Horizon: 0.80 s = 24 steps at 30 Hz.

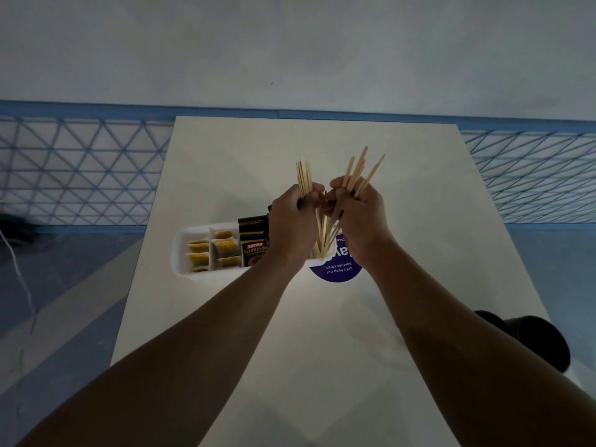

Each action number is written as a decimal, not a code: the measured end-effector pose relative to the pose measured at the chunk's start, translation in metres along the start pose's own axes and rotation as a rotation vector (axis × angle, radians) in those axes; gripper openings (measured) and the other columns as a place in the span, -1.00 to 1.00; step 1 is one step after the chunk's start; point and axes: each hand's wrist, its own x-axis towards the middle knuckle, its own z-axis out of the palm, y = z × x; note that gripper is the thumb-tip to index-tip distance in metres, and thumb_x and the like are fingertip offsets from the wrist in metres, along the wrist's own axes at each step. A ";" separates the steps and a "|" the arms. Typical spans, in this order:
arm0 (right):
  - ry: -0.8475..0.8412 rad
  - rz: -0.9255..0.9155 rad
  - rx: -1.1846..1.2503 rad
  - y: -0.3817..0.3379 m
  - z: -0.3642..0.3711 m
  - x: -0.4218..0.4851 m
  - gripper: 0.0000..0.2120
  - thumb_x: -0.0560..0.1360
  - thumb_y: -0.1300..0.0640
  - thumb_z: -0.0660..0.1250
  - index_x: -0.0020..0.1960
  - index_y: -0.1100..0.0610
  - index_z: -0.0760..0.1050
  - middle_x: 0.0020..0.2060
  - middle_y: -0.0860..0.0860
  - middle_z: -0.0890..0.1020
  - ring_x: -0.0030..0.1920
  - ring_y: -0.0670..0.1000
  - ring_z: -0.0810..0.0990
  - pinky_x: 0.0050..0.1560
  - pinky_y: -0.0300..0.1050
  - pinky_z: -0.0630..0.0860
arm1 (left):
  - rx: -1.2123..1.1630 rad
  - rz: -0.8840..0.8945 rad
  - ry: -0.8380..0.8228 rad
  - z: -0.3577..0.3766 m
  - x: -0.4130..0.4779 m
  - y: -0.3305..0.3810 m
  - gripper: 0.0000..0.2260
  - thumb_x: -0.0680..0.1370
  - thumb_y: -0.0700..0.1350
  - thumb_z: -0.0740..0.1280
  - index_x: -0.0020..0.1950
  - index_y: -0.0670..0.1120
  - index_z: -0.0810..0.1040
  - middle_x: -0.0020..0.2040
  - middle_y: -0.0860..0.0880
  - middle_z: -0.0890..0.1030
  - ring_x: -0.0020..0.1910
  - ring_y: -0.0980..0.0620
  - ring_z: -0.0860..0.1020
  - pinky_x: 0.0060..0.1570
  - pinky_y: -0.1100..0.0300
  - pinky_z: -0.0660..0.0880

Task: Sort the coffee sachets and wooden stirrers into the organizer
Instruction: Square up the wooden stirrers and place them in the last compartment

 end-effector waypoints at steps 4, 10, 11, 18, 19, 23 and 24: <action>0.014 -0.047 -0.015 -0.001 0.003 0.007 -0.80 0.63 0.35 0.14 0.04 0.24 0.54 -0.26 0.11 0.61 -0.19 0.10 0.64 -0.06 -0.03 0.65 | -0.014 -0.018 0.010 0.004 0.002 -0.008 -0.83 0.63 -0.17 0.23 0.06 -0.08 0.63 -0.11 0.02 0.68 -0.11 0.10 0.65 0.02 0.14 0.60; 0.012 -0.097 -0.078 0.010 0.004 0.008 -0.79 0.61 0.36 0.16 -0.02 0.18 0.55 -0.26 0.06 0.62 -0.21 0.01 0.66 -0.12 -0.12 0.63 | 0.102 -0.023 0.022 0.007 -0.001 -0.014 -0.82 0.62 -0.11 0.26 0.08 -0.09 0.64 -0.09 0.01 0.68 -0.10 0.07 0.64 0.05 0.01 0.60; 0.008 -0.103 -0.087 0.014 0.003 0.007 -0.78 0.60 0.37 0.16 -0.03 0.19 0.56 -0.25 0.07 0.63 -0.19 0.03 0.66 -0.11 -0.11 0.63 | 0.111 -0.029 0.027 0.007 -0.002 -0.015 -0.83 0.61 -0.12 0.27 0.07 -0.09 0.64 -0.10 0.01 0.67 -0.12 0.07 0.63 0.03 0.02 0.60; -0.071 -0.037 -0.087 0.033 0.005 -0.006 -0.79 0.55 0.39 0.20 0.05 0.22 0.57 -0.13 0.08 0.70 -0.10 0.04 0.68 -0.11 -0.12 0.63 | 0.177 0.015 0.047 0.008 -0.006 -0.019 -0.81 0.56 -0.14 0.34 0.15 -0.07 0.63 -0.04 0.03 0.67 -0.03 0.10 0.62 0.03 0.17 0.55; -0.071 -0.030 -0.125 0.036 0.005 -0.006 -0.80 0.53 0.36 0.22 0.05 0.19 0.57 -0.12 0.08 0.70 -0.10 0.07 0.68 -0.12 -0.06 0.64 | 0.183 0.023 0.044 0.008 -0.007 -0.018 -0.77 0.56 -0.14 0.34 0.21 -0.06 0.61 0.03 0.03 0.67 0.02 0.12 0.61 0.10 0.17 0.55; -0.050 -0.056 -0.346 0.037 0.003 -0.007 -0.88 0.50 0.25 0.29 0.00 0.09 0.51 -0.21 -0.01 0.67 -0.17 0.10 0.64 -0.16 0.08 0.61 | 0.179 0.061 0.064 0.002 -0.007 -0.013 -0.69 0.57 -0.19 0.33 0.30 -0.06 0.57 0.17 0.04 0.64 0.16 0.13 0.56 0.26 0.15 0.48; -0.049 -0.085 -0.391 0.035 0.002 -0.007 -0.89 0.51 0.24 0.31 0.00 0.06 0.50 -0.21 -0.06 0.66 -0.17 0.04 0.63 -0.19 -0.01 0.59 | 0.174 0.073 0.070 0.000 -0.007 -0.011 -0.70 0.57 -0.20 0.32 0.30 -0.05 0.57 0.17 0.05 0.64 0.17 0.13 0.56 0.27 0.13 0.48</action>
